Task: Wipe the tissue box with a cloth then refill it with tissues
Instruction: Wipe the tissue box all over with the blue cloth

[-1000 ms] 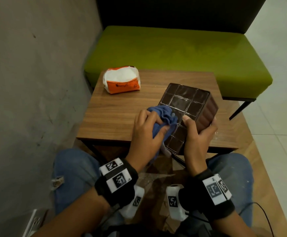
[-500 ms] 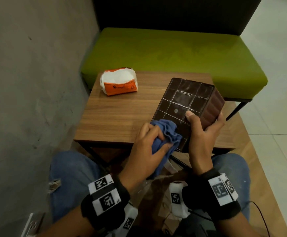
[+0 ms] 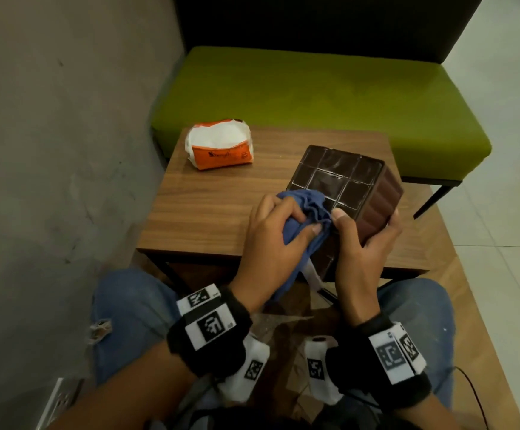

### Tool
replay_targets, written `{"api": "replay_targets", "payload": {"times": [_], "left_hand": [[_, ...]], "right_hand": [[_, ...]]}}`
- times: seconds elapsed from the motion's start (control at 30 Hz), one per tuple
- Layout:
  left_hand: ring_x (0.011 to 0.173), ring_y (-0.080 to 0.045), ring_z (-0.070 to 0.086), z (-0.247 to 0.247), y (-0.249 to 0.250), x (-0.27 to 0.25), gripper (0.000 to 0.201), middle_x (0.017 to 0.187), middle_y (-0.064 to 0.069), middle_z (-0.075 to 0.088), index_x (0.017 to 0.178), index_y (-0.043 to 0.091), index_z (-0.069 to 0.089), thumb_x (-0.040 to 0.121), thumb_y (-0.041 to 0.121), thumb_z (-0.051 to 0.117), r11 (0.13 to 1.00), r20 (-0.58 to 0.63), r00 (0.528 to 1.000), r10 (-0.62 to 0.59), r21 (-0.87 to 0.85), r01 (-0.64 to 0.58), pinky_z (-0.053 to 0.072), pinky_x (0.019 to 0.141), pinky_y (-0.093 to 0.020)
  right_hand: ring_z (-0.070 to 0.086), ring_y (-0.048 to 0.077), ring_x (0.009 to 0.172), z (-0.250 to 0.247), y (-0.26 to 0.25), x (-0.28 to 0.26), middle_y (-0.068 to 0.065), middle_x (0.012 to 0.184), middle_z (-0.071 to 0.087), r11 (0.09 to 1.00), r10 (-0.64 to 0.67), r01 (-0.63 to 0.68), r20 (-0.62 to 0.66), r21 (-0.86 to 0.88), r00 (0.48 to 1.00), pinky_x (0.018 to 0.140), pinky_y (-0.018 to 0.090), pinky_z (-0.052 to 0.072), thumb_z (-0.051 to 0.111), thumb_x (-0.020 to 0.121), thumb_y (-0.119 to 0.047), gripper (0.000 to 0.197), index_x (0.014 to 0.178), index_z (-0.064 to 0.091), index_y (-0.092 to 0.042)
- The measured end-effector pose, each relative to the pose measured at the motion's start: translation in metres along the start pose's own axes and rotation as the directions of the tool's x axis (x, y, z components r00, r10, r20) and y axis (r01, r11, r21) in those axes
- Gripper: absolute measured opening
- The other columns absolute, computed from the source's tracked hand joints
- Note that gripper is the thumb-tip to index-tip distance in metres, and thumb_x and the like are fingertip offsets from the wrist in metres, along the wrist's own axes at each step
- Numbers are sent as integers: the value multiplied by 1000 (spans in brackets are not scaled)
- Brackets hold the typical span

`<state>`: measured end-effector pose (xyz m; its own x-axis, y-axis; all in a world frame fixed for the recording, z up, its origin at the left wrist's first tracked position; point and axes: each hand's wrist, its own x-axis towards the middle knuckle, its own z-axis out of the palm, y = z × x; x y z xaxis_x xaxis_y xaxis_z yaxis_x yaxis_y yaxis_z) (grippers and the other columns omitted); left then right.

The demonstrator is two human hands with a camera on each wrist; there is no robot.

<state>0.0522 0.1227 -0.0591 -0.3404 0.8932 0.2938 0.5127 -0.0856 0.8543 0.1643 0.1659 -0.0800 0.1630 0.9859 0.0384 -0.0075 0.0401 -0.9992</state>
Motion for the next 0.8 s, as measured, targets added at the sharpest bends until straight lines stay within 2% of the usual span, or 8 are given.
{"api": "replay_targets", "payload": {"times": [0.1,0.2,0.37,0.43,0.5,0.57,0.67,0.8], "left_hand": [[88,-14,49,4,8,8,22,89,6,42,77,21,45,84,23,66,999,-61,998,16,31,-14,44,75,-27],[86,-10,48,4,13,-5,22,88,6,43,76,20,45,85,23,65,998,-7,998,65,23,-65,43,76,-20],[88,-18,50,-12,-28,15,20,90,-2,47,76,18,47,86,27,63,990,-112,989,-100,93,110,47,78,-40],[88,-17,49,-7,-23,9,20,90,0,45,76,18,47,85,24,64,989,-122,986,-117,77,127,47,77,-35],[87,-13,49,2,-7,-1,20,91,3,45,77,18,46,84,21,65,998,-58,996,-61,32,63,44,76,-24],[86,-12,49,4,-1,-4,20,89,4,45,76,18,47,84,24,65,1000,-3,1000,-9,18,10,42,76,-21],[88,-16,51,-5,-22,8,20,89,1,48,76,17,51,83,26,67,997,31,997,-75,0,75,43,78,-30],[82,-3,47,-6,-27,6,22,87,3,47,74,19,49,82,20,69,985,17,985,-173,-17,173,36,72,-15]], "right_hand": [[53,25,118,1,-2,-4,10,130,49,1000,8,-8,-7,26,1000,98,49,47,69,65,-54,89,139,31,-22],[55,25,116,-2,-3,0,10,129,49,1000,2,-1,-6,23,1000,96,48,49,70,64,-52,88,138,32,-24],[53,27,119,-7,5,-5,9,132,47,1000,11,-11,-4,10,1000,96,51,49,75,62,-58,94,139,29,-31],[52,28,119,-5,5,-7,9,131,47,1000,24,-24,-9,-7,1000,96,52,48,73,61,-58,96,140,29,-28],[52,27,118,-2,3,-4,10,129,47,1000,19,-19,-16,2,1000,96,50,48,70,61,-54,95,140,30,-21],[52,25,117,-1,4,-3,9,129,47,1000,5,-5,-16,1,1000,98,49,47,69,62,-53,91,138,33,-19],[51,25,120,-5,8,-6,8,131,46,1000,15,-15,-26,-2,1000,98,50,47,75,59,-57,98,140,30,-24],[50,28,121,-3,12,-13,10,132,44,999,33,-34,-40,-36,999,97,53,47,74,60,-56,102,143,26,-23]]}}
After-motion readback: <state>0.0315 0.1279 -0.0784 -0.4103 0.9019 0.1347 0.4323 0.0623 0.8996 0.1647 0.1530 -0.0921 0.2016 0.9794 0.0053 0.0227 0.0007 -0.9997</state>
